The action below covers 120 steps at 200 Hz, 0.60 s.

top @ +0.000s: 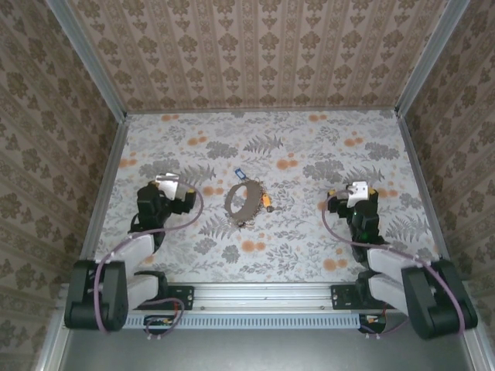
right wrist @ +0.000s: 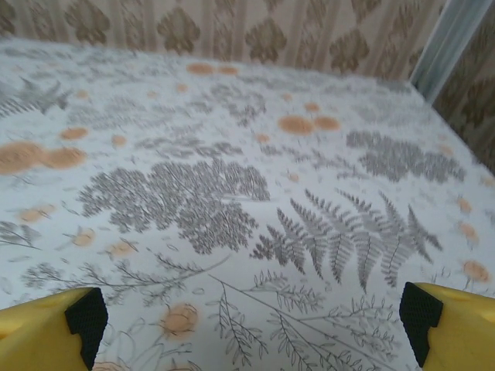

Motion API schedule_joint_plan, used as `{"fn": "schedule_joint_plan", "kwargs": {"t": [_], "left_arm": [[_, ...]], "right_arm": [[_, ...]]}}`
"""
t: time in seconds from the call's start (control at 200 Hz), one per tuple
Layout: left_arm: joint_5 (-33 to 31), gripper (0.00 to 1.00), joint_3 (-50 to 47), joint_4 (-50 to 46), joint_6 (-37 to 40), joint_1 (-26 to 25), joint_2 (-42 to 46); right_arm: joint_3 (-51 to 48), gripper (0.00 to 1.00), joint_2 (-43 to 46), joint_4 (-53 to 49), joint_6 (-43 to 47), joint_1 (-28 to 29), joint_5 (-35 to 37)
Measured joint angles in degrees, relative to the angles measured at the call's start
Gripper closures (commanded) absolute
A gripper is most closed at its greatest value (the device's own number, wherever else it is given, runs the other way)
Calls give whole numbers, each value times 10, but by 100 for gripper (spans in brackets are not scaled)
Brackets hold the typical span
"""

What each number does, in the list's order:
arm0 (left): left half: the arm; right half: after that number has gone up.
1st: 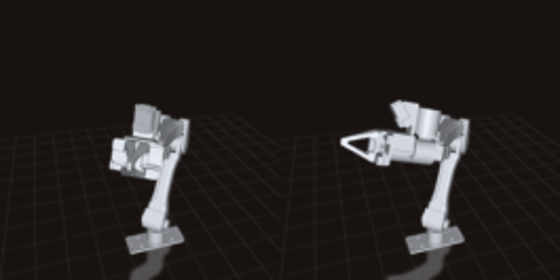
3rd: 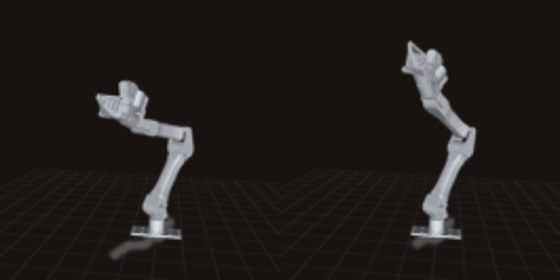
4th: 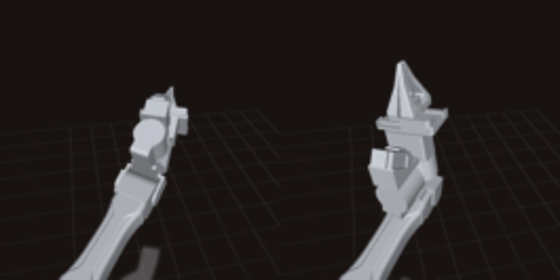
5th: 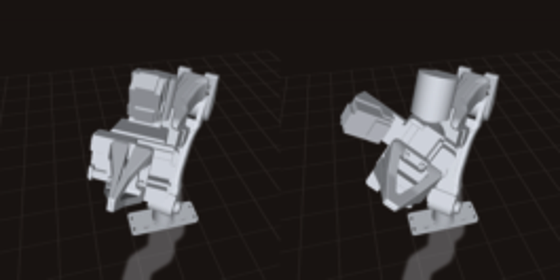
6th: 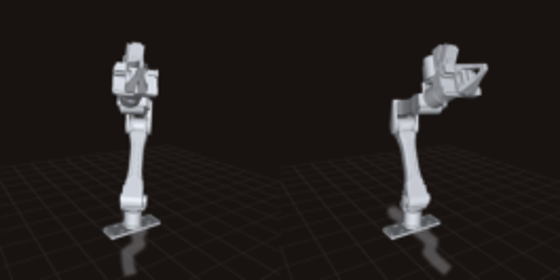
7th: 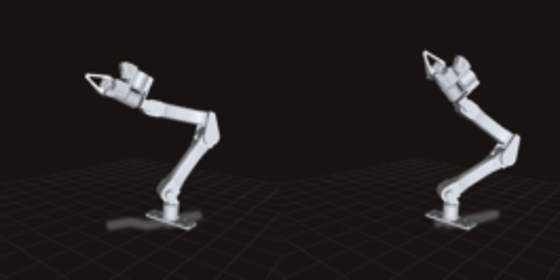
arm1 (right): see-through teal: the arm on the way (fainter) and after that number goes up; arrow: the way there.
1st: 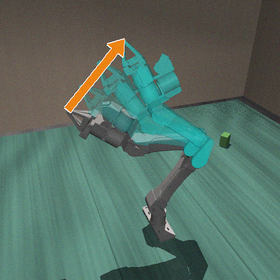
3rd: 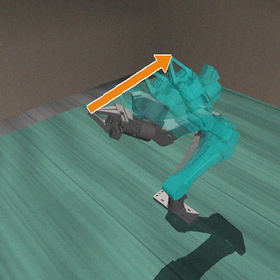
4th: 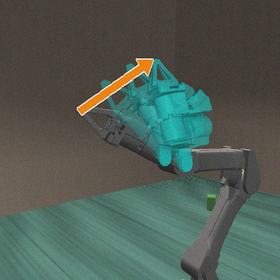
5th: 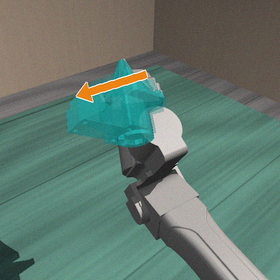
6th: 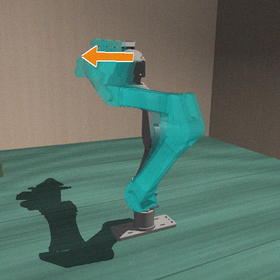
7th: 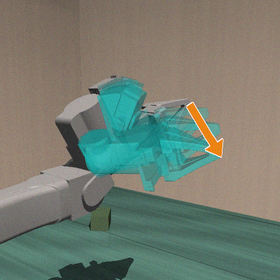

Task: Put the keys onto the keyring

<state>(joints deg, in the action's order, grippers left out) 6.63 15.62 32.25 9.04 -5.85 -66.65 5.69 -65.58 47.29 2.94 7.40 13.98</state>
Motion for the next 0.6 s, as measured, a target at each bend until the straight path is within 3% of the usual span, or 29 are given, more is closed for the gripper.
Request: {"fn": "schedule_joint_plan", "kwargs": {"t": [0.25,0.345,0.6], "left_arm": [[8,0,15,96,-2,14,-103],[14,0,20,180,-8,37,-179],[-1,0,49,177,-22,51,-216]], "right_arm": [[116,0,-216,91,-17,-33,-29],[135,0,-222,74,-24,-42,-33],[162,0,-222,45,-41,-46,-34]]}}
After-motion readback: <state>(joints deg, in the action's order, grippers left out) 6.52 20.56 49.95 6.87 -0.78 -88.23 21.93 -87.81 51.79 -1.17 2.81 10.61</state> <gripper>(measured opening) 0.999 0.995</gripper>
